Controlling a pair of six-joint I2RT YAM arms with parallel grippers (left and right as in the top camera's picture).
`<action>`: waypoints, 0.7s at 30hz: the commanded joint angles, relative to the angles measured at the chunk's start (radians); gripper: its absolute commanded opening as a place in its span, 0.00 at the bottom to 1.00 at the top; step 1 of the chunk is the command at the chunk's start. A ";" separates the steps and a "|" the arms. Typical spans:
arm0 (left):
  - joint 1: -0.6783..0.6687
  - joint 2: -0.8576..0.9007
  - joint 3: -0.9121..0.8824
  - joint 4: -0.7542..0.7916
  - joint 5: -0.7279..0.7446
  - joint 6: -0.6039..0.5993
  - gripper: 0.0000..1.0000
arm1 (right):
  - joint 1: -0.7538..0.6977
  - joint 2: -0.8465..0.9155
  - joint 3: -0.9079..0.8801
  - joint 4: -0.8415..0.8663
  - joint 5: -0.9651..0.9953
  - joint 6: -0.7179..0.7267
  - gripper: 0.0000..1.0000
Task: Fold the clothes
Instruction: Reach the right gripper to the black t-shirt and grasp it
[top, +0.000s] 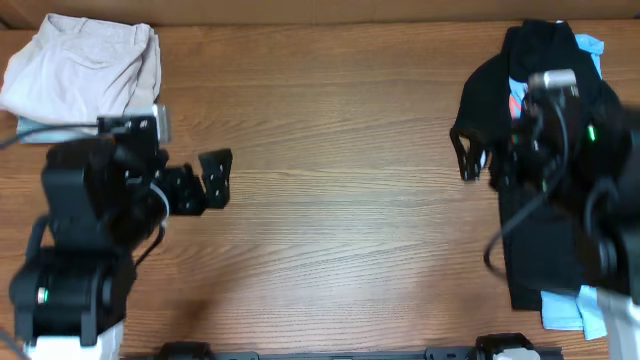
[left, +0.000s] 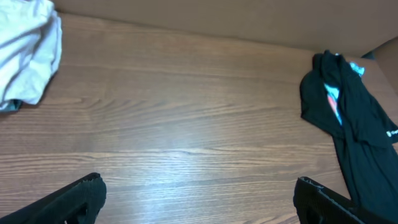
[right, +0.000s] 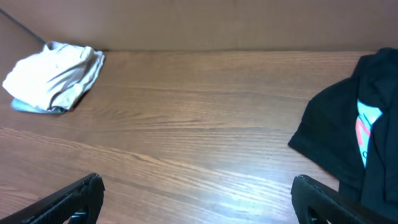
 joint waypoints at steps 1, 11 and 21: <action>0.006 0.078 0.019 -0.011 0.012 0.027 1.00 | 0.003 0.100 0.046 -0.006 -0.005 -0.018 1.00; 0.004 0.282 0.019 -0.004 0.012 0.060 1.00 | -0.137 0.393 0.046 0.027 0.397 0.317 1.00; 0.004 0.351 0.019 0.010 0.010 0.080 1.00 | -0.484 0.647 0.045 0.114 0.278 0.464 0.98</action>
